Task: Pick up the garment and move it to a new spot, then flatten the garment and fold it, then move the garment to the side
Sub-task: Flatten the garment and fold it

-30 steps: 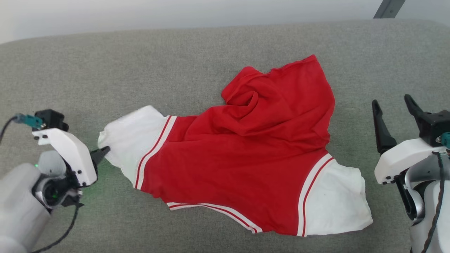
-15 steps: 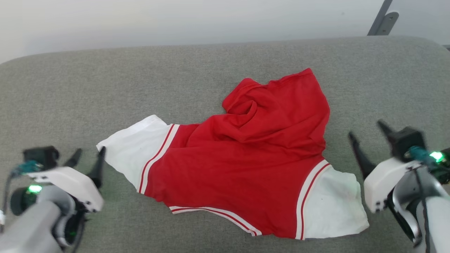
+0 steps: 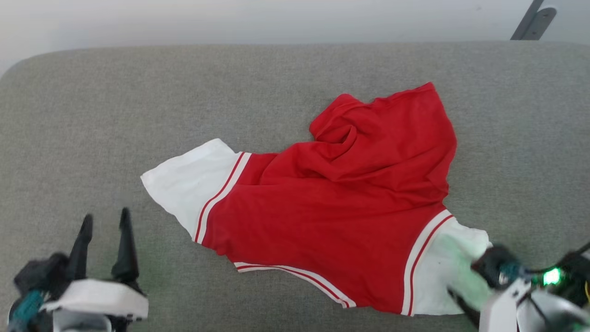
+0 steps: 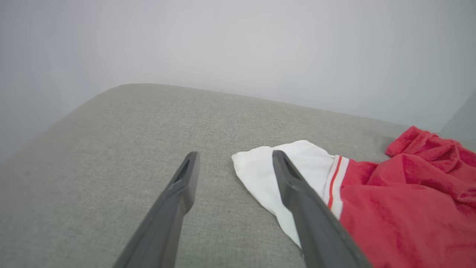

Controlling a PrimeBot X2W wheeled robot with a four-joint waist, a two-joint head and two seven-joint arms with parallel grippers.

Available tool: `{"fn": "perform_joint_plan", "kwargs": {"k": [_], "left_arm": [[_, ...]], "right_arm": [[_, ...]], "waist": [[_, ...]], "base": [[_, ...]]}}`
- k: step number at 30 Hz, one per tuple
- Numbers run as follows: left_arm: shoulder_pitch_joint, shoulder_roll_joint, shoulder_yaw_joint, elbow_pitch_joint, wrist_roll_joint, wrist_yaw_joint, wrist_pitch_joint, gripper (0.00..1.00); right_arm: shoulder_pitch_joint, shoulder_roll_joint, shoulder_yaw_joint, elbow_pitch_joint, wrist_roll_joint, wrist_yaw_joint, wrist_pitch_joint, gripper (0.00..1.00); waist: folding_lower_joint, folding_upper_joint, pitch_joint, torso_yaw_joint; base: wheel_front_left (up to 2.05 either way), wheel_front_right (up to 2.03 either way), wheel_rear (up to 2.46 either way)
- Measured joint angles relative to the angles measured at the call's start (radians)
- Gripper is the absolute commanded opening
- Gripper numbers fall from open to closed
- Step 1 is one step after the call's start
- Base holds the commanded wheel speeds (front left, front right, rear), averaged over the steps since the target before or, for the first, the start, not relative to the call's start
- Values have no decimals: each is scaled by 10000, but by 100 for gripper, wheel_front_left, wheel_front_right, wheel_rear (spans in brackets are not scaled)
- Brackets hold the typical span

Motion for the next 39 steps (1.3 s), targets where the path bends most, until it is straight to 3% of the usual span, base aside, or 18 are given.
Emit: {"fn": "perform_joint_plan", "kwargs": {"k": [4,8,14,20,21,22,23,24,28,31,35,39], "left_arm": [[626,-746,1053,-322,736,-523,0,100],[741,-1342,1793,-537,1279,-1080,0,100],[481,-2082,2410,-566,2011,-1820,0,100],[292,-2326,2694,-514,2357,-2153,0,100],[285,-2332,2732,-510,2389,-2199,0,100],[272,-2328,2761,-504,2431,-2230,0,100],[257,-2309,2775,-504,2451,-2238,0,100],[234,-2286,2777,-512,2481,-2253,0,100],[98,-1944,2472,-464,2648,-2330,0,100],[-131,-1292,1921,-424,2592,-2366,307,100],[-736,98,878,-692,1544,-2406,2144,100],[-1361,1386,539,-589,-102,-2406,4853,100]], "right_arm": [[631,-732,522,-495,464,0,976,100],[780,-1229,683,-654,320,0,1210,100],[168,-1611,1551,215,-800,2,612,100],[-509,-1312,2094,1200,-1434,19,-98,100],[-610,-1300,2190,1310,-1540,23,-130,67],[-674,-1260,2266,1383,-1592,23,-178,47],[-715,-1170,2240,1498,-1597,31,-257,39],[-754,-1093,2226,1599,-1639,31,-290,1],[-941,-805,2251,1871,-1806,31,-460,0],[-988,-640,2180,2042,-1829,31,-552,0],[-1042,-468,2155,2146,-1837,27,-569,0],[-1258,-389,2343,2222,-1841,19,-577,0]], "waist": [[0,0,155,85],[0,0,329,185],[0,0,698,411],[0,0,896,487],[0,0,911,475],[0,0,920,457],[0,0,926,434],[0,0,931,410],[0,0,910,307],[0,0,865,266],[0,0,906,201],[0,0,983,116]], "base": [[0,0,0],[0,0,0],[0,0,0],[0,0,0],[0,0,0],[0,0,0],[0,0,0],[0,0,0],[0,0,0],[0,0,0],[0,0,0],[0,0,0]]}}
